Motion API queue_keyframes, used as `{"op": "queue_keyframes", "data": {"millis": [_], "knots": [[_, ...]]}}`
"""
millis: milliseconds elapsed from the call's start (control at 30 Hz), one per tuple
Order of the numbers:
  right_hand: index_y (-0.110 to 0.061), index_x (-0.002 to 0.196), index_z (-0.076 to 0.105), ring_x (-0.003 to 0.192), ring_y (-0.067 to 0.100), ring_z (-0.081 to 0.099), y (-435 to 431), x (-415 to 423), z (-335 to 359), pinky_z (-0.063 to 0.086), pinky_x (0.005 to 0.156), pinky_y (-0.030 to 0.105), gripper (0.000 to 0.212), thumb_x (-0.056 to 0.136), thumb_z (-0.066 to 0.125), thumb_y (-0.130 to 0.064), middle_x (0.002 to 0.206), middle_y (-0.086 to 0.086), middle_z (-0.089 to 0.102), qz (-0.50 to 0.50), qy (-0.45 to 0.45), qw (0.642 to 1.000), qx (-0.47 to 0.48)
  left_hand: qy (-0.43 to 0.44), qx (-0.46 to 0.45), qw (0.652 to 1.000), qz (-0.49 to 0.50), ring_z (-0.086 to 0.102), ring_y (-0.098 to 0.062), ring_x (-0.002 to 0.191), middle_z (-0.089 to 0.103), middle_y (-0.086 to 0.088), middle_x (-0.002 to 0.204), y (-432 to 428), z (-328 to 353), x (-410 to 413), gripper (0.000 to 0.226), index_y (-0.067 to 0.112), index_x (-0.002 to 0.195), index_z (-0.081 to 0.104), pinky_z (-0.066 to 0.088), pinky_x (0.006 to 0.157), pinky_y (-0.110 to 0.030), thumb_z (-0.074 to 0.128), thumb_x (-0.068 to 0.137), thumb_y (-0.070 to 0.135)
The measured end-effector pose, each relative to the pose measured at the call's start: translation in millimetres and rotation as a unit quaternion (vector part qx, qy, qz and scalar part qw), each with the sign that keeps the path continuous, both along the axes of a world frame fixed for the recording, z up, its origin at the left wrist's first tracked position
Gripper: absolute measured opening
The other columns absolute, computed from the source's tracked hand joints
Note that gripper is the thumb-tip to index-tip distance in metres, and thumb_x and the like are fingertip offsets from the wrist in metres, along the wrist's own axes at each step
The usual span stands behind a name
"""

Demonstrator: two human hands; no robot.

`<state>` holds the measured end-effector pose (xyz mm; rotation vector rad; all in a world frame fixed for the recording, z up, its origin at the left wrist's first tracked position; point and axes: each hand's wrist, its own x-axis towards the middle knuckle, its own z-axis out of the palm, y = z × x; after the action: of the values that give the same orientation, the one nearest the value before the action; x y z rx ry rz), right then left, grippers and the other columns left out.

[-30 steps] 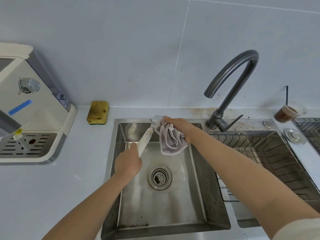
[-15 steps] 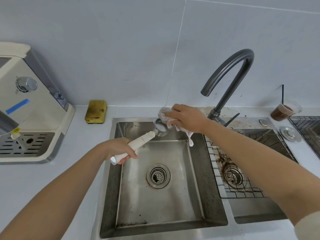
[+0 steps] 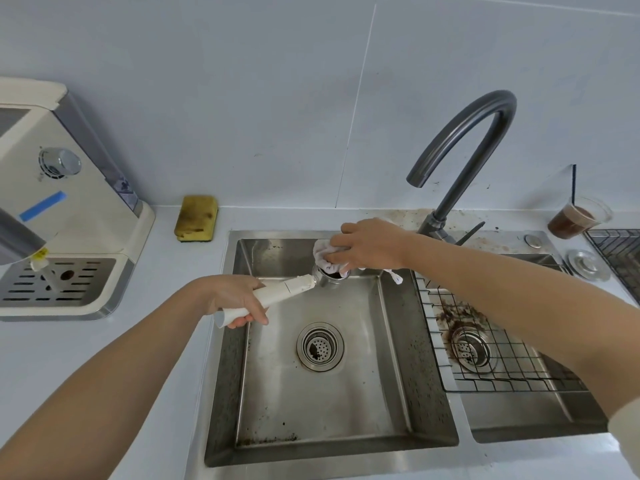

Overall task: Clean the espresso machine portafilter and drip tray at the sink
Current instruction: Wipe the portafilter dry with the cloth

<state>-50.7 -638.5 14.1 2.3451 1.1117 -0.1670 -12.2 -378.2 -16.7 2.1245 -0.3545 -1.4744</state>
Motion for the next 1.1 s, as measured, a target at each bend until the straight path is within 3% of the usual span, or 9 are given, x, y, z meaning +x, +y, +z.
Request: {"op": "queue_keyframes", "data": {"millis": [133,300,433,533,633,767,967,1033,1100], "knots": [[-0.040,0.080,0.071,0.062,0.009,0.056,8.0,0.3,4.0,0.020,0.042,0.015,0.042,0.042,0.090,-0.043,0.078,-0.013,0.062,0.025,-0.006,1.000,-0.002,-0.004,-0.003,1.000,0.010,0.052,-0.007,0.044,0.053,-0.006,0.066,3.7,-0.8,1.6,0.023,0.019,0.086,0.051,0.045,0.043,-0.019,0.066,0.080,0.003],[-0.027,0.121,0.052,0.109,0.021,0.045,11.2,2.1,1.8,0.041,0.064,0.029,0.031,0.091,0.052,-0.020,0.126,-0.001,0.044,-0.116,0.074,0.990,-0.036,-0.037,-0.002,0.999,0.014,0.050,-0.009,0.042,0.053,-0.007,0.066,-6.9,1.6,-10.8,0.026,0.018,0.083,0.049,0.043,0.041,-0.020,0.065,0.078,-0.001],[-0.024,0.119,0.047,0.096,0.016,0.043,10.9,3.0,0.8,0.041,0.069,0.026,0.048,0.077,0.070,-0.021,0.119,-0.001,0.042,-0.202,0.101,0.974,0.007,-0.068,-0.005,0.997,0.035,0.049,-0.013,0.047,0.052,-0.008,0.068,-14.3,0.4,-19.7,0.027,0.013,0.094,0.047,0.042,0.041,-0.020,0.064,0.078,-0.001],[-0.022,0.114,0.052,0.084,0.016,0.045,16.8,3.1,-10.3,0.043,0.069,0.027,0.023,0.091,0.053,-0.023,0.104,-0.001,0.046,-0.275,0.114,0.952,0.076,-0.083,-0.013,0.995,0.057,0.048,-0.015,0.049,0.051,-0.008,0.070,-17.6,-2.7,-25.8,0.029,0.008,0.099,0.047,0.042,0.041,-0.020,0.063,0.078,-0.002],[-0.024,0.089,0.054,0.072,0.016,0.044,25.6,7.3,-11.7,0.037,0.057,0.024,0.013,0.096,0.044,-0.021,0.076,-0.006,0.043,-0.390,0.177,0.887,0.170,-0.098,-0.029,0.989,0.106,0.047,-0.015,0.048,0.050,-0.008,0.071,-23.6,-9.5,-37.6,0.027,0.006,0.099,0.049,0.040,0.039,-0.018,0.063,0.077,-0.003],[-0.018,0.057,0.036,0.057,0.014,0.035,21.7,12.6,-9.1,0.030,0.057,0.024,0.039,0.095,0.040,-0.025,0.058,-0.002,0.037,-0.459,0.221,0.804,0.307,-0.100,-0.055,0.979,0.169,0.043,-0.011,0.033,0.047,-0.007,0.059,-31.7,-19.5,-50.6,0.022,0.004,0.094,0.049,0.034,0.035,-0.014,0.061,0.077,-0.005],[-0.020,0.079,0.055,0.079,0.015,0.050,16.8,-4.7,6.7,0.037,0.066,0.017,0.032,0.100,0.032,-0.026,0.081,-0.002,0.057,-0.462,0.187,0.697,0.515,-0.040,-0.105,0.962,0.251,0.043,-0.016,0.042,0.048,-0.006,0.055,-37.7,-25.0,-55.3,0.018,0.008,0.080,0.049,0.037,0.049,-0.024,0.065,0.078,0.000],[-0.014,0.087,0.059,0.078,0.018,0.050,21.6,-11.5,5.7,0.036,0.068,0.024,0.031,0.100,0.034,-0.026,0.085,0.008,0.060,-0.443,0.138,0.699,0.544,-0.044,-0.121,0.954,0.269,0.043,-0.015,0.041,0.049,-0.004,0.050,-42.2,-24.5,-53.0,0.020,0.010,0.074,0.049,0.037,0.049,-0.024,0.067,0.076,0.002],[-0.014,0.093,0.061,0.071,0.017,0.044,28.4,-16.5,3.6,0.031,0.069,0.027,0.029,0.099,0.036,-0.025,0.079,0.010,0.051,-0.418,0.102,0.735,0.525,-0.052,-0.142,0.950,0.272,0.044,-0.015,0.038,0.049,-0.003,0.047,-48.7,-21.7,-51.3,0.021,0.011,0.071,0.049,0.036,0.049,-0.024,0.067,0.074,0.002]]}}
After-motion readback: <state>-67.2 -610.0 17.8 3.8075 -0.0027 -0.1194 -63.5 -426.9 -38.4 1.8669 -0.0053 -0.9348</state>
